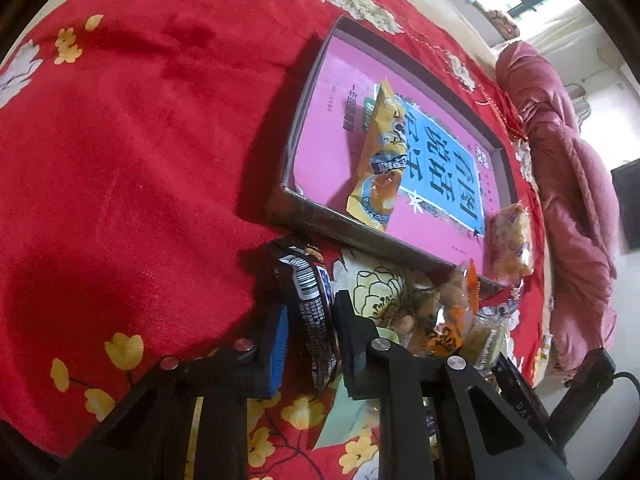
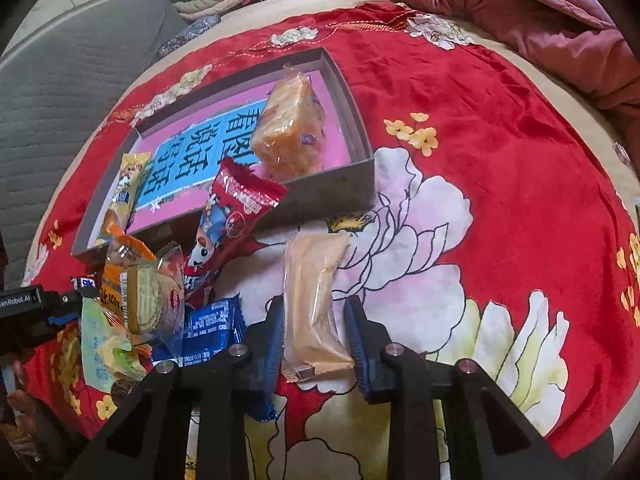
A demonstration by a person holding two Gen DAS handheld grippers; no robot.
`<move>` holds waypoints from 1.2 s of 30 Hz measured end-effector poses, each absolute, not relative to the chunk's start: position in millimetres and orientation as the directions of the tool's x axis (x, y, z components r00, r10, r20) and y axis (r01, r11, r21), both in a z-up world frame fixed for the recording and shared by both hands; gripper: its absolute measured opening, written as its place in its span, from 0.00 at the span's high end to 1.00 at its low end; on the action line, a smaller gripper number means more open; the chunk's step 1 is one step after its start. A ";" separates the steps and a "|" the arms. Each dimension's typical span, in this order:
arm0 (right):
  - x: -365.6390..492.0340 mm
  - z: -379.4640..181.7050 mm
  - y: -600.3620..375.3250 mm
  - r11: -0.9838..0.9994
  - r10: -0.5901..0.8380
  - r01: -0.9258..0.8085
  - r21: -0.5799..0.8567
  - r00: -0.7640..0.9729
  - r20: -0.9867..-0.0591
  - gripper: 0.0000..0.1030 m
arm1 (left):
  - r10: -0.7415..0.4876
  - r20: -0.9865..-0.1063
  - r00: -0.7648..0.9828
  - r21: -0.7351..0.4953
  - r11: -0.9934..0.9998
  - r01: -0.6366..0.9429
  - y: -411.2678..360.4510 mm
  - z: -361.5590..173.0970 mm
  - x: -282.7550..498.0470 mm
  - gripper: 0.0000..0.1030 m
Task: Organize snacks
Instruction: 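Carry the pastry bag with the right tool while the left carries the chocolate bar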
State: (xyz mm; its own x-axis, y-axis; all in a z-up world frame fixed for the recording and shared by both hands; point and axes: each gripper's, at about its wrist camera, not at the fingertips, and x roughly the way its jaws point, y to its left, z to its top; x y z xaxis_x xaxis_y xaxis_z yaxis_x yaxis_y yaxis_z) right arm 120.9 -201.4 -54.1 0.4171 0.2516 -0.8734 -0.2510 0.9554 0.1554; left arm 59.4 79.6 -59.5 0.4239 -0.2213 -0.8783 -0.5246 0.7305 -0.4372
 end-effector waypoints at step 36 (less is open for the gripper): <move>101.5 -2.9 -217.4 0.951 0.301 -0.255 0.177 0.617 -0.727 0.71 | -0.165 -0.835 0.525 -0.435 0.782 -0.446 88.5 -6.7 29.4 0.83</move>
